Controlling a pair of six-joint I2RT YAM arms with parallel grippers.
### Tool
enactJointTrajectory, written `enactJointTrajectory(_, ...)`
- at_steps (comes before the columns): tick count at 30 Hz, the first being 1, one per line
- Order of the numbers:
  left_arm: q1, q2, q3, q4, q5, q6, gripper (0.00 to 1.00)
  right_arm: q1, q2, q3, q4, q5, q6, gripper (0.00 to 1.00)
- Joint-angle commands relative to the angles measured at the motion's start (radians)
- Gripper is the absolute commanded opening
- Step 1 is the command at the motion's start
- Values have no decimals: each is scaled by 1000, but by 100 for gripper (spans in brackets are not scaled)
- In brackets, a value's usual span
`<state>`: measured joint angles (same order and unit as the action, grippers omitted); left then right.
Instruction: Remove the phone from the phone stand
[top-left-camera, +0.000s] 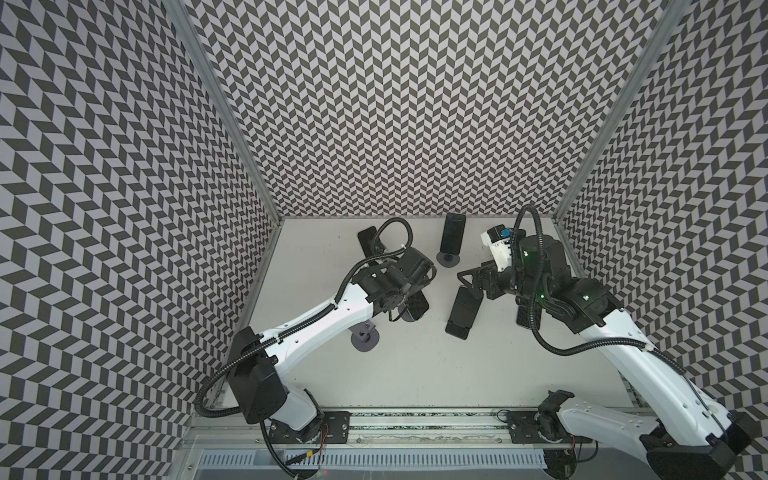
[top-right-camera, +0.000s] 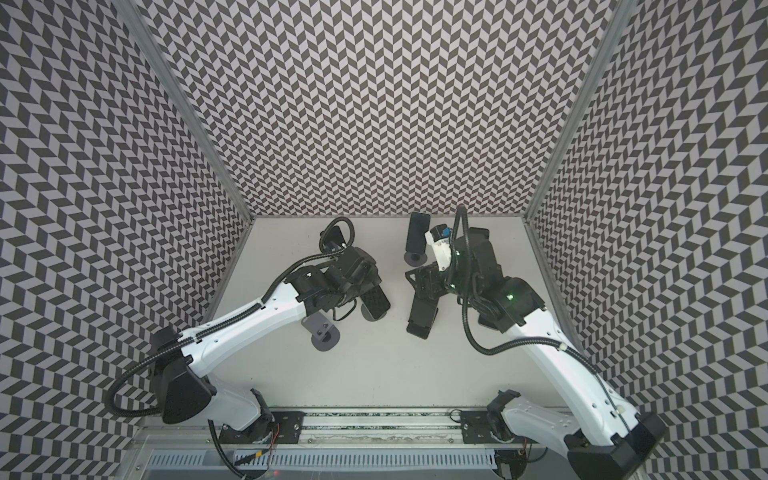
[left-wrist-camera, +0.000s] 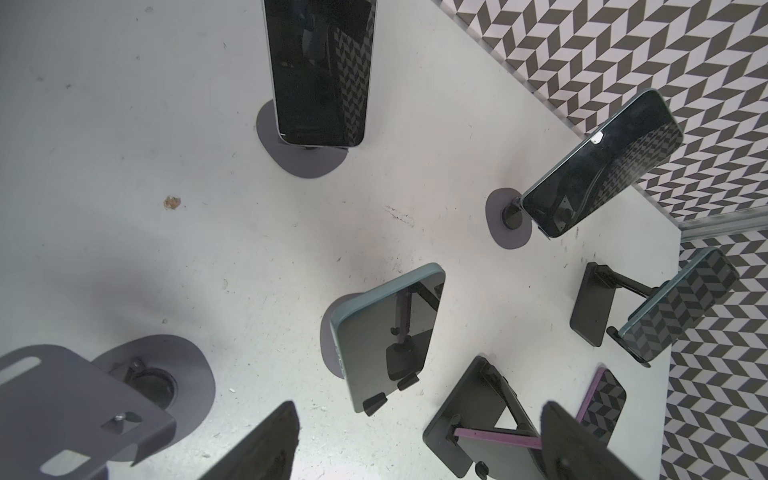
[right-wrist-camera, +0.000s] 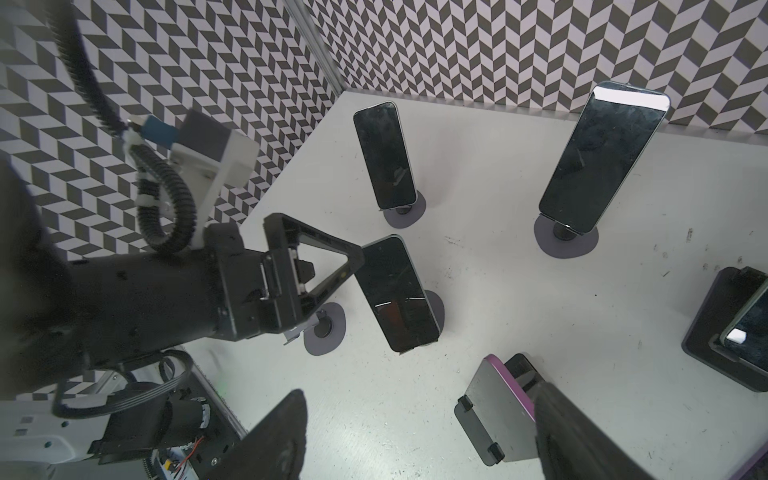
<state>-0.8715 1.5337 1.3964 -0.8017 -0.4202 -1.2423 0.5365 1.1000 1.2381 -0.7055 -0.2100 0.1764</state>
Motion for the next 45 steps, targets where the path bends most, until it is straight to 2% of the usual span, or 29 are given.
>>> enactJointTrajectory(1,-11,39,60,-42,-8,-81,93,4,-13,3,48,-27,5,83)
enactJointTrajectory(6,-13,109,130,-153,-10,-149,100,3,-26,-1,45,-25,-2,83)
enactJointTrajectory(17,-3,251,261,-285,12,-180,100,5,-58,-31,67,-37,18,84)
enactJointTrajectory(28,3,306,274,-329,41,-244,100,4,-74,-56,65,-44,8,84)
enactJointTrajectory(45,20,331,283,-307,46,-234,100,4,-55,-54,75,-43,-13,84)
